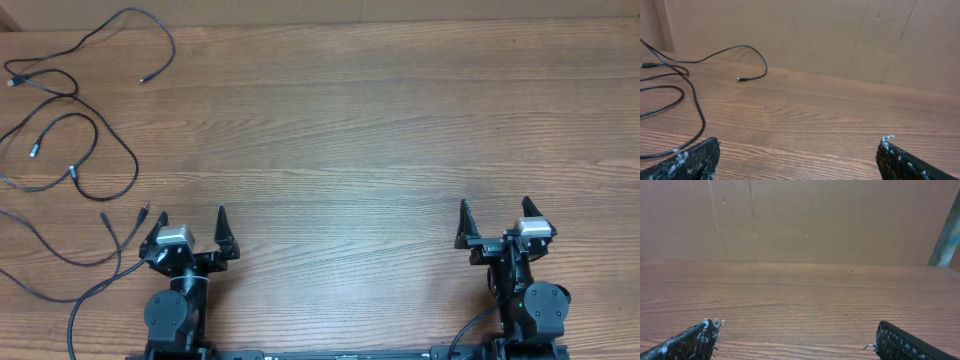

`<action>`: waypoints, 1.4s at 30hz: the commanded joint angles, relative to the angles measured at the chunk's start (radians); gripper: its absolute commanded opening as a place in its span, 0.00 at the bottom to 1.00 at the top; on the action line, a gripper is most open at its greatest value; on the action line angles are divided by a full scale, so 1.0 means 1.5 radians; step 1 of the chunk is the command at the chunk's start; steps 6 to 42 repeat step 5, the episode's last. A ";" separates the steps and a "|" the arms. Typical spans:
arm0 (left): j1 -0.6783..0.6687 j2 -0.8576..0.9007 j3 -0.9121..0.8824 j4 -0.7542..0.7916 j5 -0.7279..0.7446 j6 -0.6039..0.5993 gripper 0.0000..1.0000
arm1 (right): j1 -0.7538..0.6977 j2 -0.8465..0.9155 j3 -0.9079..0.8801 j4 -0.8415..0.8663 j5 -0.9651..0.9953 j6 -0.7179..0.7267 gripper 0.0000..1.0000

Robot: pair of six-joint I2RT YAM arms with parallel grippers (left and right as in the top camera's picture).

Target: Untangle cables

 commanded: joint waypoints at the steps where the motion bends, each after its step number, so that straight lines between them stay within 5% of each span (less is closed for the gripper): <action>1: 0.000 -0.004 -0.002 0.001 -0.009 -0.006 1.00 | -0.002 -0.007 -0.007 0.004 0.007 -0.001 1.00; 42: 0.000 -0.004 -0.002 0.001 -0.009 -0.006 1.00 | -0.002 -0.007 -0.007 0.004 0.006 -0.001 1.00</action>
